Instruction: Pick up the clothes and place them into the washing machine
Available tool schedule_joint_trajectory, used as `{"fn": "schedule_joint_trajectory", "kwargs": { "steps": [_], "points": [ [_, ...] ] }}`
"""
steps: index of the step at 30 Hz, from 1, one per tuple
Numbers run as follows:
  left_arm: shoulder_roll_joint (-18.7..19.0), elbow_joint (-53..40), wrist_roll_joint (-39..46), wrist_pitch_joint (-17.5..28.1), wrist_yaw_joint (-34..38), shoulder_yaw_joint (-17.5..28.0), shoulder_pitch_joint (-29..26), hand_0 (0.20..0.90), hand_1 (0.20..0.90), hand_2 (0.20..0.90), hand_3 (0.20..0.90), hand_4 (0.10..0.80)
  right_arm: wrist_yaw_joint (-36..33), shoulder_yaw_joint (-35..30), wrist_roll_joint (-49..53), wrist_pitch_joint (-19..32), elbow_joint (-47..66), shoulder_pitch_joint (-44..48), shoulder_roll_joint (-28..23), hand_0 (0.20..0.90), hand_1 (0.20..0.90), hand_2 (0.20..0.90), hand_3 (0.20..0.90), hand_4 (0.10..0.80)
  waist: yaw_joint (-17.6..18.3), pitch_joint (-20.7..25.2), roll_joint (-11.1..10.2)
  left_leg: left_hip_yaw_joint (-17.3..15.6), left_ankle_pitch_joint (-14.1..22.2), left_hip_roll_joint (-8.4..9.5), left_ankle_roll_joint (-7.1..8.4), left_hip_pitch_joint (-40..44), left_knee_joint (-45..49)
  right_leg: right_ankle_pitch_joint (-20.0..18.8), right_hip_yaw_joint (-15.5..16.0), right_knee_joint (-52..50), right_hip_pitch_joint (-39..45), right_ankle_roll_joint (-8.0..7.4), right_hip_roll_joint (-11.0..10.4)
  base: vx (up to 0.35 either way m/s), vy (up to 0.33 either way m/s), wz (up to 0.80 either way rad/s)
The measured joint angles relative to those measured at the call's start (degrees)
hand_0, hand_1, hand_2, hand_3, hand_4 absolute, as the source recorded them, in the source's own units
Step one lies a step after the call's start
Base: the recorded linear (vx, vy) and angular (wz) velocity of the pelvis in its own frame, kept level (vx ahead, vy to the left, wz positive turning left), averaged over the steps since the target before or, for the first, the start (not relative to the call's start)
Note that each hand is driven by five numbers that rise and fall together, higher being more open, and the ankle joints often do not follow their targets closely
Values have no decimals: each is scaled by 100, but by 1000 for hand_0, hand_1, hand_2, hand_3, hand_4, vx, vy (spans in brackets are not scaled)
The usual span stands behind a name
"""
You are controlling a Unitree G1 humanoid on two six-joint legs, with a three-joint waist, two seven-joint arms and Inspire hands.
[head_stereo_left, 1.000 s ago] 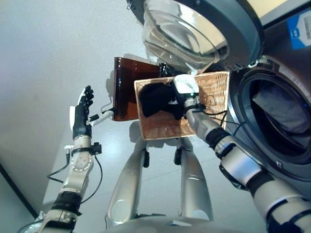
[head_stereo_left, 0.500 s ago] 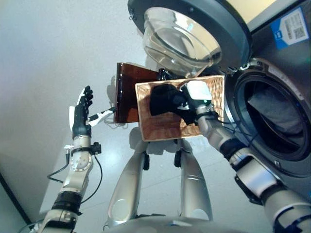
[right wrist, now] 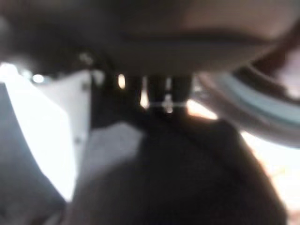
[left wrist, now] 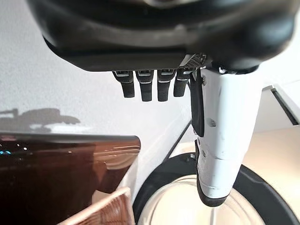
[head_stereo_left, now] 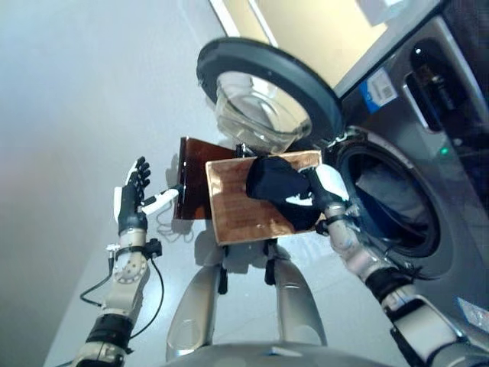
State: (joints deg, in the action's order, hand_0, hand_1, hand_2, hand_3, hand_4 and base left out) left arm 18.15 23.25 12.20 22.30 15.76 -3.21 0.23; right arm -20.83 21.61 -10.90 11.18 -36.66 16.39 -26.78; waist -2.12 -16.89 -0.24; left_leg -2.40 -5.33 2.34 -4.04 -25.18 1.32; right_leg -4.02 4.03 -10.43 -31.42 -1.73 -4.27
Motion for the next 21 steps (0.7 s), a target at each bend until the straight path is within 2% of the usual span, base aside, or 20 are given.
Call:
{"fn": "schedule_joint_trajectory", "kwargs": {
  "steps": [2,6,10,17,21],
  "points": [
    [-1,29,31,0,-49,-18,5,900,900,900,900,800,152,-231,537,116,52,-297,99,200,200,200,200,300,19,39,-26,-37,-2,-5,-2,138,-52,-2,0,56,135,-3,19,49,-3,-8],
    [3,55,217,7,-189,-13,167,900,900,900,900,800,669,-685,2267,500,-8,-815,535,200,200,200,200,300,24,110,-33,-56,6,-29,-18,418,-144,0,-11,175,404,-10,44,-14,8,-9],
    [-63,140,414,9,-325,-16,213,900,900,900,900,800,1265,-1043,4028,683,-604,-879,1061,200,200,200,200,300,88,122,-28,-86,24,-43,10,372,-149,2,-33,172,340,-9,70,-46,5,-8],
    [-225,156,668,7,-455,39,243,900,900,900,900,800,1738,-1484,5850,770,-1336,-791,1478,200,200,200,200,300,112,142,-13,-200,23,-43,11,131,-147,2,-168,62,-2,-2,76,-23,0,-3],
    [-279,157,775,10,-475,32,209,900,900,900,900,800,1962,-2022,6977,898,-1836,-560,1725,200,200,200,200,300,120,190,69,-201,21,-50,6,82,-145,6,-174,60,-53,2,86,0,0,0]
  ]
}}
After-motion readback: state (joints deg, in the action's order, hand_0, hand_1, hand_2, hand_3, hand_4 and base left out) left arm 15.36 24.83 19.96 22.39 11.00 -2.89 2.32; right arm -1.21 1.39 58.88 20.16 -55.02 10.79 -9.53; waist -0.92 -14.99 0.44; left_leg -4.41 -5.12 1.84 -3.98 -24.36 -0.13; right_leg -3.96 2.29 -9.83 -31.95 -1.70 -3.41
